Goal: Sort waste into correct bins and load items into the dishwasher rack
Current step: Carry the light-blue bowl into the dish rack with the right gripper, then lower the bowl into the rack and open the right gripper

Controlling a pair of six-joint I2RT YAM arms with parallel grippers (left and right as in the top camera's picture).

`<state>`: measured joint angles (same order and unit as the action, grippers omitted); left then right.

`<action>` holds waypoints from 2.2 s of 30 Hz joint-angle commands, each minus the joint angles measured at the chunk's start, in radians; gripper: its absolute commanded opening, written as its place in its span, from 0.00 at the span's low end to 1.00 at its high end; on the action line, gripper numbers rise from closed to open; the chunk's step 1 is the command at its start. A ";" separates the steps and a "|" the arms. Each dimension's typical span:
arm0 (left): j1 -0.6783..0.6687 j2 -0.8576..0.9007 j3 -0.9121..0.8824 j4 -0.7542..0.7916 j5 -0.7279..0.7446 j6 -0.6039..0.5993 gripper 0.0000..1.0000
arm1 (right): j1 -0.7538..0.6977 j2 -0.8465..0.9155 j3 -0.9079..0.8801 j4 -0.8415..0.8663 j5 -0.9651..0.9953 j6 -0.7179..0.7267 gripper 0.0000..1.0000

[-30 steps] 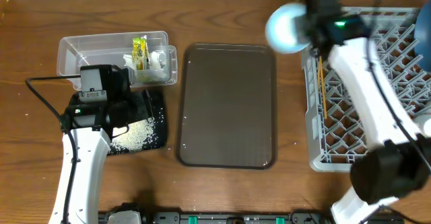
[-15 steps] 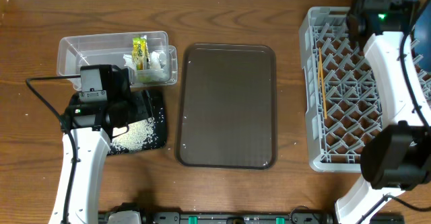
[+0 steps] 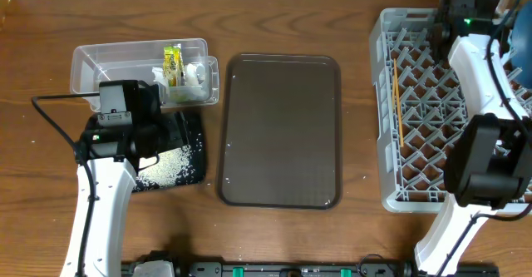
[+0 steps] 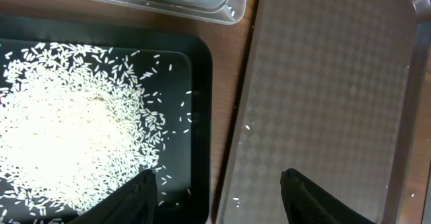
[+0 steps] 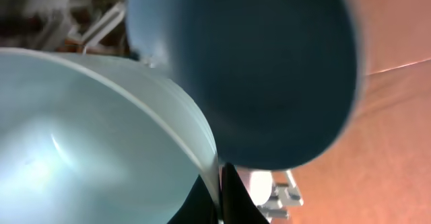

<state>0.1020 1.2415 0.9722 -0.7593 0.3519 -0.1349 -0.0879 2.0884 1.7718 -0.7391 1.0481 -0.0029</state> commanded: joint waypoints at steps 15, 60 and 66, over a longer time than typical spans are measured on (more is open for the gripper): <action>0.004 -0.007 0.007 -0.003 -0.001 -0.002 0.62 | 0.009 0.024 -0.002 0.012 0.157 0.040 0.01; 0.004 -0.007 0.007 -0.024 -0.055 0.003 0.76 | 0.103 -0.218 -0.138 -0.302 -0.864 0.201 0.35; 0.005 -0.007 0.007 -0.131 -0.059 0.007 0.82 | 0.048 -0.344 -0.138 -0.379 -1.174 0.147 0.46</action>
<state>0.1020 1.2415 0.9722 -0.8547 0.3099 -0.1307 -0.0048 1.7966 1.6333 -1.0912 0.0994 0.1757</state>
